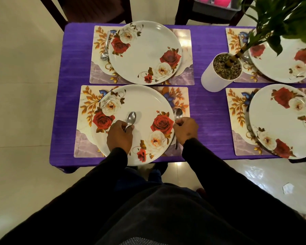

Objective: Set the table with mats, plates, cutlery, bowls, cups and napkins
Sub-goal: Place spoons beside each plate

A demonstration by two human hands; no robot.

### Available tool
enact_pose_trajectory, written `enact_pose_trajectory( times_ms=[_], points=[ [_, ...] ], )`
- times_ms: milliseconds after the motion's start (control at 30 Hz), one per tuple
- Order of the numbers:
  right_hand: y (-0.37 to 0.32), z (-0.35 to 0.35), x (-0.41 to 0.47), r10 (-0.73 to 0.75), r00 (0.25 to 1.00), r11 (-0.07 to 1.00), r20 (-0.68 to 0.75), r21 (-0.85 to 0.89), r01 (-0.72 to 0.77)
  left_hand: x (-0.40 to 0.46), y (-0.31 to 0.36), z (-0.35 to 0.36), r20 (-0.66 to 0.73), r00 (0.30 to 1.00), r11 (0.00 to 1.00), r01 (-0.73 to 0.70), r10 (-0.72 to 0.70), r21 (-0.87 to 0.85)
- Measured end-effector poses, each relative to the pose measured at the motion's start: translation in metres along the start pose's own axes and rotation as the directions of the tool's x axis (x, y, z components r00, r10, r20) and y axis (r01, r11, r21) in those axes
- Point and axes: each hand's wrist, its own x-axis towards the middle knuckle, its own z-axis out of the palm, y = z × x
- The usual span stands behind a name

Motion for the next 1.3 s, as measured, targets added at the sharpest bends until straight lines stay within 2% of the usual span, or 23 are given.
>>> enact_pose_trajectory(
  times_ms=[700, 933, 1100, 1300],
  points=[
    [-0.012, 0.007, -0.002, 0.06, 0.998, 0.997, 0.0, 0.039, -0.06, 0.003, -0.001, -0.004, 0.007, 1.0, 1.0, -0.01, 0.01, 0.007],
    [-0.009, 0.004, -0.003, 0.019, 1.0, 0.997, -0.004, 0.07, -0.019, 0.002, 0.005, -0.006, 0.012, 1.0, 1.0, -0.018, 0.018, -0.019],
    [0.007, -0.005, 0.001, 0.137, 0.985, 0.983, -0.104, 0.136, -0.122, -0.004, 0.011, -0.004, 0.034, 0.999, 0.998, -0.021, 0.023, -0.063],
    [0.017, -0.008, 0.005, 0.116, 0.993, 0.99, 0.004, 0.081, -0.116, -0.014, 0.022, 0.005, 0.074, 0.996, 0.996, -0.035, 0.041, -0.082]
  ],
)
